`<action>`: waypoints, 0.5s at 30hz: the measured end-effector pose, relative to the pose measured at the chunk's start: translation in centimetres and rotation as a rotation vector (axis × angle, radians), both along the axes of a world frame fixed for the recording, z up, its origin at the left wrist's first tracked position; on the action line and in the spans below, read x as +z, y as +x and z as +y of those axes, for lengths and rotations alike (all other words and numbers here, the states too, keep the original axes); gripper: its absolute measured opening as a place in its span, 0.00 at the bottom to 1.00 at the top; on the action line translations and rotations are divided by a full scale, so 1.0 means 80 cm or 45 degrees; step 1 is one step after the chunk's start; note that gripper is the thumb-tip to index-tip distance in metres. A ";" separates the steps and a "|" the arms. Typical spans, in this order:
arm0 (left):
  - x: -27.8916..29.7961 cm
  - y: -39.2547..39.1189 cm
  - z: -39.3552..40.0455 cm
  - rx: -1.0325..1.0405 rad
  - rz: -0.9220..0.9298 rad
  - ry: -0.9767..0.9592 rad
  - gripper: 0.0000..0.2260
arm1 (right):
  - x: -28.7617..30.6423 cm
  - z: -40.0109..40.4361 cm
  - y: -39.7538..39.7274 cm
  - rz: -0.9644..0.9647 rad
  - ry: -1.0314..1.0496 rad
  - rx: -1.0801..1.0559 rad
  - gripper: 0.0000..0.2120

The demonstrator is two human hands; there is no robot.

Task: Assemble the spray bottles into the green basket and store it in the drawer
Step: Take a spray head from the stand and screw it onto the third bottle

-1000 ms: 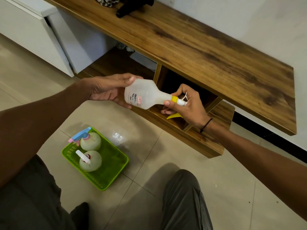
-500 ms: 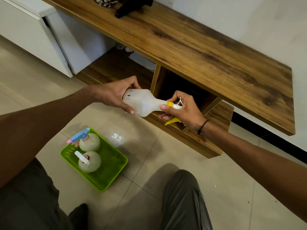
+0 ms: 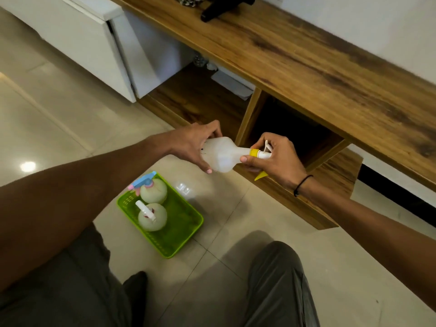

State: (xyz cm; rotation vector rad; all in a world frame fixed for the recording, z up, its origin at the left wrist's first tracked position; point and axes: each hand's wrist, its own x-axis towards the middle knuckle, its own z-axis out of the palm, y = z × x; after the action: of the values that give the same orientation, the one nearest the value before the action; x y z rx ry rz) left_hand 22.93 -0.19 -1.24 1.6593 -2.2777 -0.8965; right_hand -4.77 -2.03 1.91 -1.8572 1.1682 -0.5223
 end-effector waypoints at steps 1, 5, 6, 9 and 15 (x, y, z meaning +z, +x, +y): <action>-0.002 -0.001 0.005 0.011 -0.009 -0.025 0.41 | 0.000 0.001 0.003 0.061 -0.062 0.013 0.23; -0.015 -0.001 0.037 0.072 -0.107 -0.087 0.41 | 0.001 0.012 0.016 0.208 -0.218 0.147 0.15; -0.019 -0.002 0.045 0.082 -0.132 -0.093 0.42 | 0.001 0.014 0.018 0.267 -0.275 0.186 0.15; -0.031 -0.003 0.069 0.106 -0.237 -0.076 0.42 | -0.005 0.019 0.028 0.340 -0.309 0.324 0.14; -0.046 0.014 0.110 0.085 -0.389 0.102 0.42 | -0.029 0.051 0.074 0.414 -0.284 0.548 0.15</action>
State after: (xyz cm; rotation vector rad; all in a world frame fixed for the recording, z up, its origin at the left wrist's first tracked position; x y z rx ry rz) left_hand 24.01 8.63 -4.95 2.0174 -2.3846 -0.7741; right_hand 1.19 2.06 -0.40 -2.3711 0.8930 -0.1106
